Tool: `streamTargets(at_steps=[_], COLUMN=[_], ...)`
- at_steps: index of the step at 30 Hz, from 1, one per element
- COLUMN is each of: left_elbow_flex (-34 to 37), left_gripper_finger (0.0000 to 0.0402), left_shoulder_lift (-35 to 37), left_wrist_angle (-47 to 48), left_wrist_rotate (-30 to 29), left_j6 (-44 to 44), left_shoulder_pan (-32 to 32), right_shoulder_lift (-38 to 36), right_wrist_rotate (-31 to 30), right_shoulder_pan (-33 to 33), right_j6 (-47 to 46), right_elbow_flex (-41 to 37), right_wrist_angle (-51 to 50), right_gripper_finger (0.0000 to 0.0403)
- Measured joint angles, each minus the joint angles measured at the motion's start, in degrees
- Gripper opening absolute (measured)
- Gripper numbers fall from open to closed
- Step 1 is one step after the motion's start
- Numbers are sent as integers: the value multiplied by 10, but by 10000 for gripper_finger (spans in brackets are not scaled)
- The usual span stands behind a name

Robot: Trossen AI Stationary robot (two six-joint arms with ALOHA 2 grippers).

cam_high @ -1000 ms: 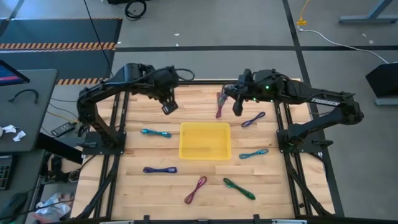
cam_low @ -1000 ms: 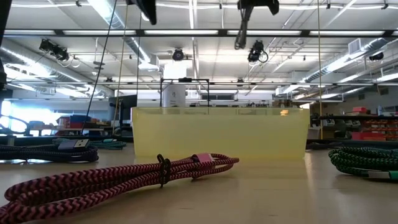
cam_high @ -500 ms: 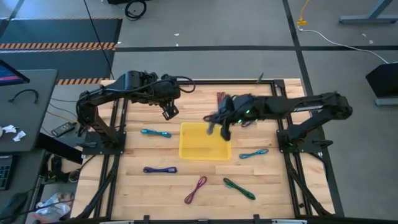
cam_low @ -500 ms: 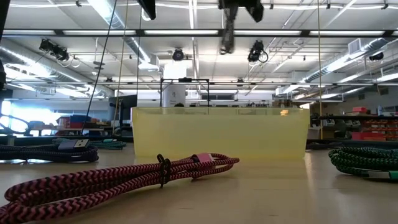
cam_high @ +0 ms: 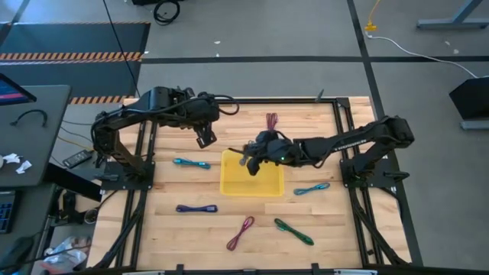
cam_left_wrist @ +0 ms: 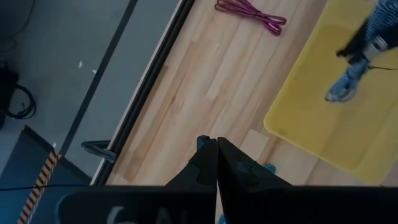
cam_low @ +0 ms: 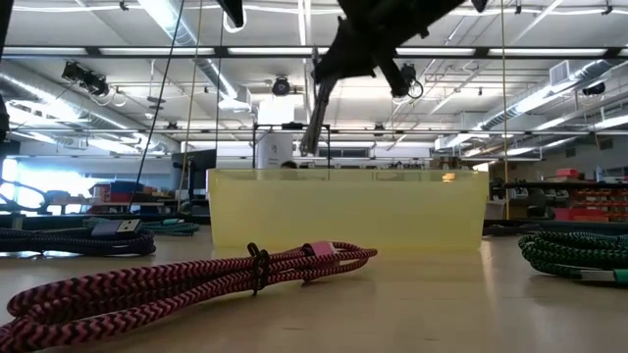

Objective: Pick and place USB-C Cables
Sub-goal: Put the white and black charger cable into the yellow bin

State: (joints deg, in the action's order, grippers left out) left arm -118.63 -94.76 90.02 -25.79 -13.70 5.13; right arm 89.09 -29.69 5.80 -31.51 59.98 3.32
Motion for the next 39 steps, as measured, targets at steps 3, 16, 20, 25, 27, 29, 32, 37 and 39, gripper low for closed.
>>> streamTargets(at_steps=[3, 16, 20, 25, 27, 29, 32, 37, 39], left_elbow_flex=[0, 0, 0, 0, 0, 0, 0, 0, 0], left_gripper_finger=[4, 4, 4, 4, 4, 4, 4, 4, 4], left_shoulder_lift=[0, 0, 0, 0, 0, 0, 0, 0, 0], left_wrist_angle=[0, -7, -22, -24, -24, -23, -21, -17, -17], left_wrist_rotate=[0, 0, 0, 0, 0, 0, 0, 0, 1], left_j6=[11, 36, 44, 65, 69, 69, 70, 74, 75], left_shoulder_pan=[0, 0, 0, 2, 2, 2, 2, 2, 2], right_shoulder_lift=[-8, -10, 3, 58, 86, 108, 128, 124, 113], right_wrist_rotate=[-50, -306, -307, -250, -210, -177, -138, -117, -116], right_shoulder_pan=[13, 107, 110, 97, 87, 80, 70, 63, 64], right_j6=[-62, -238, -251, -240, -240, -240, -239, -258, -270], right_elbow_flex=[-63, -293, -280, -229, -206, -188, -170, -166, -167], right_wrist_angle=[76, 449, 445, 445, 445, 442, 429, 348, 298], right_gripper_finger=[17, 16, 16, 16, 16, 16, 16, 16, 16])
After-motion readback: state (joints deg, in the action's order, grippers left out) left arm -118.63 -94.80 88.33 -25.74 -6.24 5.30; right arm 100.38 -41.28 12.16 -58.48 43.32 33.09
